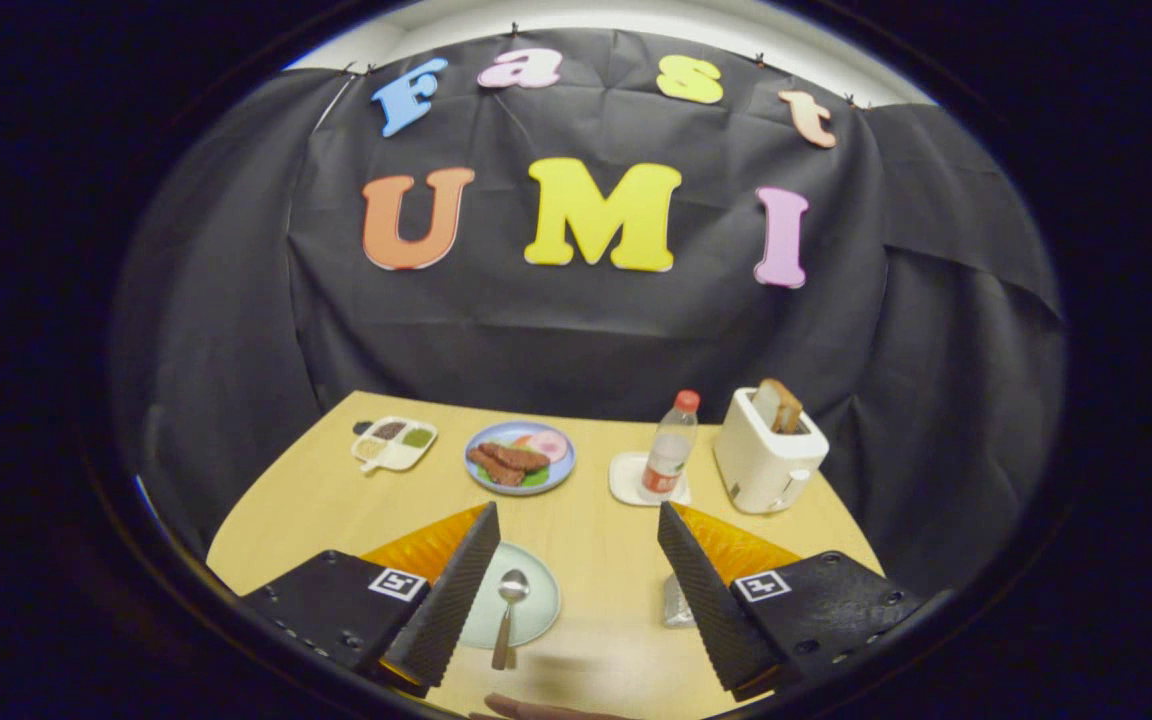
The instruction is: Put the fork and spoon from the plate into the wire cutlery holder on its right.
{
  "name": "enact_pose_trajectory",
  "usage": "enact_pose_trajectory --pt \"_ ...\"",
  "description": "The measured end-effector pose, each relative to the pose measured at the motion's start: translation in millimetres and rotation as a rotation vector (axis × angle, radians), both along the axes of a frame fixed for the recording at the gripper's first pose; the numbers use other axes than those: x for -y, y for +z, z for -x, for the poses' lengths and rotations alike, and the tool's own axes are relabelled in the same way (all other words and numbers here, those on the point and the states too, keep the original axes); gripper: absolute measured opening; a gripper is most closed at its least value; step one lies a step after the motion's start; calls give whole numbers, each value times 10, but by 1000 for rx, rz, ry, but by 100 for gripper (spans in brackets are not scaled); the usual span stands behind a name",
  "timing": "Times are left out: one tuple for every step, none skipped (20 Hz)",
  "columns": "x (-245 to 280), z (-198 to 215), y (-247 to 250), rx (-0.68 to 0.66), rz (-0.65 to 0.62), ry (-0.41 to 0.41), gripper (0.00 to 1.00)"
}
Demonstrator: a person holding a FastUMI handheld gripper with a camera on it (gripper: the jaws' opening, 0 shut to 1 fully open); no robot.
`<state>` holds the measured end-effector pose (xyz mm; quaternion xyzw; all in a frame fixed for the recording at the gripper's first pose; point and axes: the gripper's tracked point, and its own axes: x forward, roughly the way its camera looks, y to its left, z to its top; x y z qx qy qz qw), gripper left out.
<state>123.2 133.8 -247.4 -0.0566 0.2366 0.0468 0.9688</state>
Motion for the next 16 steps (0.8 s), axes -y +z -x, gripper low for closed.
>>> enact_pose_trajectory --pt "-65 -17 -169 -36 6 14 96" --pt "-135 -42 -356 -68 9 28 95" --pt "-162 -44 -557 -100 21 29 95" --pt "-196 -40 -715 -131 25 35 95" --pt "-244 -16 -896 -166 30 35 94" --pt "-284 -6 -1060 -198 35 32 94" --pt "-304 25 -1230 -233 39 26 94" --pt "-334 55 -1387 -267 41 26 94" --pt "-381 82 -1521 -295 42 25 93" --pt "-448 101 -1631 -313 47 36 92" --pt "-493 114 -1748 -322 65 40 90" --pt "-532 113 -1847 -340 64 40 89" --pt "-536 102 -1959 -358 60 29 85" --pt "-537 95 -2038 -380 47 18 81" --pt "-512 98 -2132 -404 35 -7 74" --pt "-515 114 -2209 -438 8 -21 69"
